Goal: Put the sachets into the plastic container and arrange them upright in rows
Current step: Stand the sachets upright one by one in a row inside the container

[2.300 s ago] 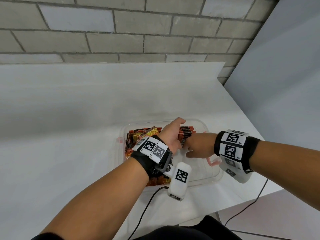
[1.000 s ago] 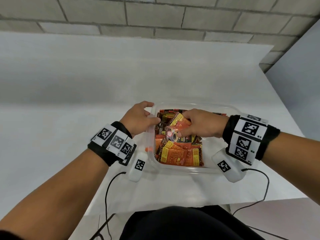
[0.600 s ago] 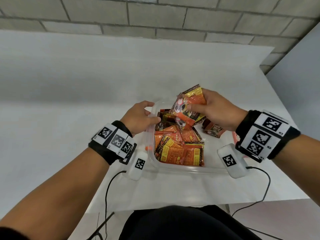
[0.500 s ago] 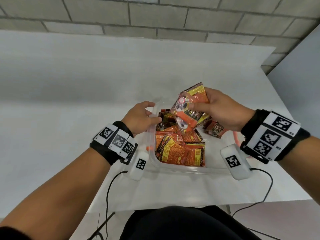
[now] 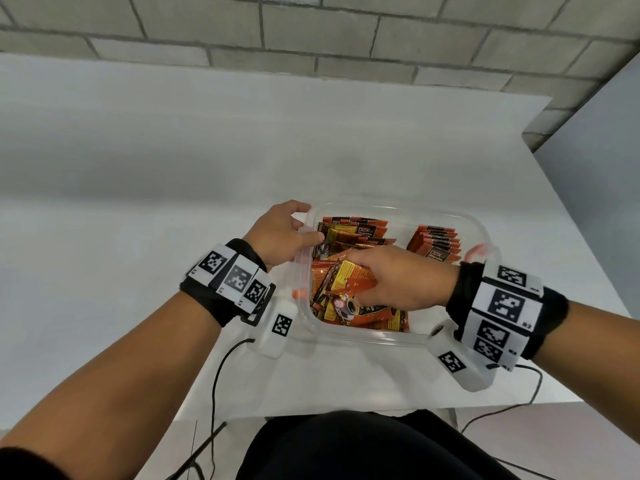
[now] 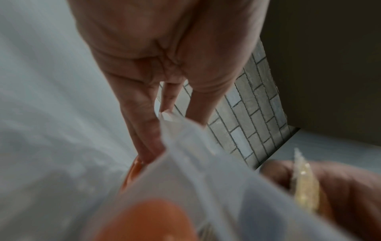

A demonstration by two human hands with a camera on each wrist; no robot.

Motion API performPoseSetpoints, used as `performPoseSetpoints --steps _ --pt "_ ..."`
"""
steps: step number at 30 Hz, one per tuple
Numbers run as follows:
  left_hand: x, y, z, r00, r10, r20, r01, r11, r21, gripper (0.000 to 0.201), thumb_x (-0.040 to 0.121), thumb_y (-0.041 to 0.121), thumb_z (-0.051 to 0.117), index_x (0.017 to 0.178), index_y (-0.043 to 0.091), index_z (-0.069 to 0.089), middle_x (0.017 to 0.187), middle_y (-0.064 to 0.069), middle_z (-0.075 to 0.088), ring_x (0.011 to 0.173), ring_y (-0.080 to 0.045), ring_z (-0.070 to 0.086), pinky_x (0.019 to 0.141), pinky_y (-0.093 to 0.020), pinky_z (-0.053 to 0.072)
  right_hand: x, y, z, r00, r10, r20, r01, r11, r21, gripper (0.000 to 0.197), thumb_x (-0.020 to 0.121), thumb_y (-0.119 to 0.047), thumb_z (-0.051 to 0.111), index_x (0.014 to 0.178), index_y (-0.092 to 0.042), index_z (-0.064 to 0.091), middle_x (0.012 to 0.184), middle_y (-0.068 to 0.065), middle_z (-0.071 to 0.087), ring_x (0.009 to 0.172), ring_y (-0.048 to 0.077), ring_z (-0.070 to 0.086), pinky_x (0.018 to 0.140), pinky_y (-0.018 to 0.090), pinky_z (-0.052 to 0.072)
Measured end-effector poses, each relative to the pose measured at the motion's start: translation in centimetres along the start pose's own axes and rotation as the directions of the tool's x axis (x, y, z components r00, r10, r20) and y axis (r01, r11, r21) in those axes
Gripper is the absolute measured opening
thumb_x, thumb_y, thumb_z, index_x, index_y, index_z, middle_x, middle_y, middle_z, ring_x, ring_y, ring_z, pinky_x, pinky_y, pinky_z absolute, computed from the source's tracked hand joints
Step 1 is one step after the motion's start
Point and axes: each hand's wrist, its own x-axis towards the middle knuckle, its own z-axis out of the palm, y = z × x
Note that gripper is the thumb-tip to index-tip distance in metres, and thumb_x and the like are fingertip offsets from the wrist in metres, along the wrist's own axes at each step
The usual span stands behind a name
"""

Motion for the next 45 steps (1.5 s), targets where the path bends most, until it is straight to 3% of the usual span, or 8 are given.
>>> performPoseSetpoints --steps 7,15,20,26,30,35,42,45 --pt "0.1 -0.2 0.1 1.000 0.001 -0.002 -0.001 1.000 -0.027 0.062 0.081 0.017 0.075 0.136 0.017 0.045 0.108 -0.011 0.059 0.095 -0.029 0.065 0.081 -0.051 0.056 -0.7 0.0 -0.3 0.993 -0.022 -0.115 0.035 0.994 0.108 0.023 0.085 -0.024 0.071 0.103 -0.015 0.061 0.088 0.007 0.069 0.076 0.023 0.064 0.070 0.036 0.053" --pt "-0.3 0.2 0.0 0.999 0.020 -0.049 -0.020 1.000 0.010 0.059 0.084 0.028 0.072 0.136 0.020 0.045 0.114 -0.008 0.058 0.098 -0.023 0.062 0.077 -0.039 0.057 0.0 1.2 -1.1 0.986 0.109 -0.127 -0.048 0.912 0.408 0.050 0.082 -0.017 0.073 0.127 -0.017 0.053 0.103 0.016 0.068 0.093 0.036 0.065 0.085 0.050 0.053" --pt "-1.8 2.7 -0.5 0.948 0.235 -0.215 -0.218 0.971 0.102 0.051 0.087 0.055 0.057 0.129 0.027 0.051 0.119 0.004 0.057 0.110 -0.012 0.053 0.088 -0.027 0.042 -1.5 1.5 -3.8 0.954 0.115 -0.276 0.096 0.757 0.647 0.027 0.079 0.001 0.071 0.101 -0.014 0.064 0.101 0.007 0.072 0.090 0.020 0.070 0.083 0.032 0.056" --pt "-3.5 5.6 2.2 0.925 0.369 -0.094 -0.378 0.863 -0.336 0.070 0.065 0.068 0.060 0.127 0.039 0.047 0.120 0.004 0.062 0.113 -0.011 0.059 0.089 -0.041 0.053 -4.1 3.3 -7.5 0.862 0.145 -0.486 0.347 0.529 0.774 0.036 0.074 -0.001 0.068 0.109 -0.004 0.060 0.103 0.013 0.070 0.090 0.024 0.067 0.078 0.031 0.057" --pt "-3.1 7.1 5.0 0.935 0.310 0.173 -0.131 0.753 -0.645 0.097 0.050 0.055 0.085 0.133 0.026 0.045 0.123 -0.003 0.062 0.119 -0.025 0.056 0.083 -0.051 0.054 -5.2 3.7 -8.1 0.809 0.136 -0.571 0.479 0.411 0.776 0.042 0.071 -0.010 0.074 0.110 -0.008 0.059 0.102 0.009 0.071 0.091 0.024 0.067 0.081 0.039 0.055" --pt "-2.8 8.6 8.7 0.906 0.243 0.346 0.130 0.617 -0.776 0.020 0.088 0.020 0.061 0.105 0.012 0.067 0.120 -0.008 0.059 0.111 -0.033 0.056 0.086 -0.066 0.048 -5.0 3.0 -6.5 0.754 0.153 -0.639 0.449 0.590 0.671 0.034 0.086 0.005 0.059 0.118 -0.003 0.052 0.107 0.013 0.068 0.094 0.020 0.067 0.082 0.028 0.055" --pt "-1.8 8.2 10.3 0.839 0.293 0.458 0.247 0.544 -0.802 0.033 0.082 0.011 0.048 0.113 0.009 0.059 0.100 -0.012 0.071 0.086 -0.029 0.070 0.070 -0.055 0.056 -5.2 5.2 -5.0 0.794 0.176 -0.582 0.236 0.793 0.561 0.055 0.082 -0.027 0.060 0.132 -0.030 0.037 0.127 0.001 0.050 0.120 0.018 0.050 0.101 0.041 0.045" --pt "-1.2 8.0 10.2 0.838 0.293 0.460 0.245 0.552 -0.797 0.030 0.086 0.011 0.047 0.114 0.008 0.058 0.099 -0.014 0.070 0.084 -0.029 0.070 0.059 -0.044 0.059 -6.1 5.8 -5.2 0.758 0.201 -0.621 0.178 0.851 0.494 0.088 0.075 -0.052 0.066 0.147 -0.035 0.019 0.131 -0.007 0.033 0.125 0.010 0.034 0.091 0.015 0.039"
